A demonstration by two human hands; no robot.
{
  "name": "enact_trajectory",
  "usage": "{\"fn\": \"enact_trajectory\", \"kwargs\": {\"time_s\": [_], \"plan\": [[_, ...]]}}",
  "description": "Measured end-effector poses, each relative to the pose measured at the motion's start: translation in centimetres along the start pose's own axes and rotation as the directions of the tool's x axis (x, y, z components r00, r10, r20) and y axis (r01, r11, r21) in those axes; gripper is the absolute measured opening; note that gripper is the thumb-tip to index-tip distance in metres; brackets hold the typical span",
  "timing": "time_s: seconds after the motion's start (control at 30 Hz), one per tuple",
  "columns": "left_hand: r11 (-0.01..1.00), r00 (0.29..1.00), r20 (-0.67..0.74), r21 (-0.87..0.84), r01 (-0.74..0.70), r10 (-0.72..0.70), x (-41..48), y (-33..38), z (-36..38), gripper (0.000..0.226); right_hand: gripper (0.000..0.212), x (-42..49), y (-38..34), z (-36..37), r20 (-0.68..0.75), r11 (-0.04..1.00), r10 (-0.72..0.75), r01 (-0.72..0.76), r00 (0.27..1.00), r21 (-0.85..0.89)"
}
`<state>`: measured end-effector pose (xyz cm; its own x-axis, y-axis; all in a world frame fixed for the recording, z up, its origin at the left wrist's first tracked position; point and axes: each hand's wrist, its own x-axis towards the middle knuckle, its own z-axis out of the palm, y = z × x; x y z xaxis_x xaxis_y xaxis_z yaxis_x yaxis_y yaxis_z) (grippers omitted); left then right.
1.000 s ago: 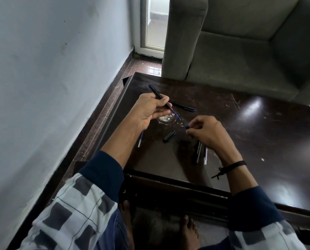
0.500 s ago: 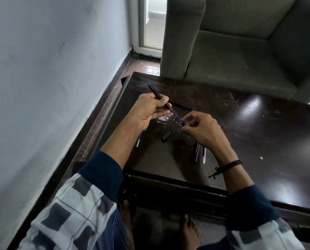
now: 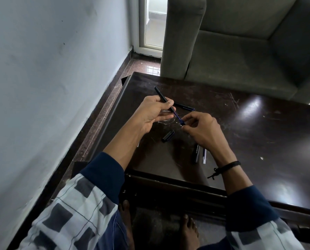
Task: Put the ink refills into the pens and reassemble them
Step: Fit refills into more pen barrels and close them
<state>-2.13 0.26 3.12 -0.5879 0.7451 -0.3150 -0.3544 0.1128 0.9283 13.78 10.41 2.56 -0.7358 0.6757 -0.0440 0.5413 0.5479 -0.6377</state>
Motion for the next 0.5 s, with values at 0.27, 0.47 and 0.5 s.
{"fn": "enact_trajectory", "kwargs": {"time_s": [0.27,0.47,0.5], "plan": [[0.999,1.000,-0.014,-0.029,-0.014,0.013,-0.04,0.05,0.02,0.006,0.021,-0.56,-0.36,0.22,-0.095,0.985,-0.133,0.121,0.986,-0.121],[0.999,1.000,-0.012,-0.041,-0.010,0.010,-0.04,-0.01,0.15,0.006,0.021,-0.75,-0.42,0.63,-0.174,0.968,-0.231,0.208,0.957,-0.137],[0.999,1.000,-0.007,-0.043,-0.006,0.006,-0.05,-0.04,0.21,0.005,0.021,-0.74,-0.46,0.62,-0.176,0.975,-0.213,0.198,0.961,-0.098]]}}
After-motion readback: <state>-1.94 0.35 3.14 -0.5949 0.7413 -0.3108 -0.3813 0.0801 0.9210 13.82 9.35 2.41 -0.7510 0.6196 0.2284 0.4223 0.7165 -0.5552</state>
